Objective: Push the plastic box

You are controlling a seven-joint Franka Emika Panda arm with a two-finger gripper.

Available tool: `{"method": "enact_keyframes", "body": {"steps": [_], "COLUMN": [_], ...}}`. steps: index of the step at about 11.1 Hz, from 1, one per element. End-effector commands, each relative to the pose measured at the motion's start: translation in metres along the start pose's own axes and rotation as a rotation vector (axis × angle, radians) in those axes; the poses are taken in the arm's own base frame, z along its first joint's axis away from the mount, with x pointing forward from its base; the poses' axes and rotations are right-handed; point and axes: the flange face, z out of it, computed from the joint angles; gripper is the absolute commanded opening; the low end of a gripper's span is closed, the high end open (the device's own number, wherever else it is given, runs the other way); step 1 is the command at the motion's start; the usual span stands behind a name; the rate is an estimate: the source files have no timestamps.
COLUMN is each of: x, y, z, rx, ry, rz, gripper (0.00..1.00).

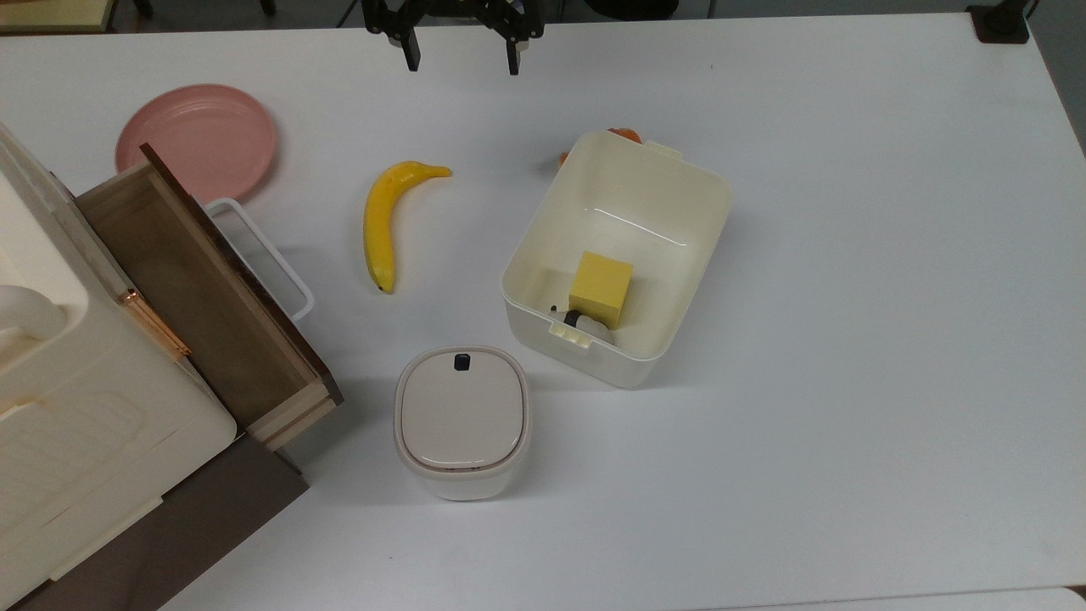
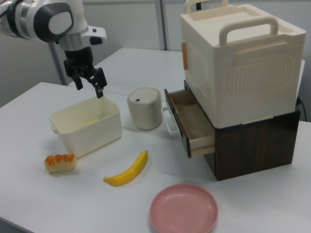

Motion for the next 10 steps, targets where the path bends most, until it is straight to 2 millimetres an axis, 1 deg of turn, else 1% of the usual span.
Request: {"method": "enact_keyframes", "body": {"steps": [1, 8, 10], "x": [0.0016, 0.0007, -0.0003], "y": [-0.0044, -0.0045, -0.0120], "z": [-0.0035, -0.0075, -0.0047], "rx": [0.031, 0.032, 0.032], "ry": [0.006, 0.012, 0.006], "rz": [0.000, -0.002, -0.023], "gripper": [1.00, 1.00, 1.00]}}
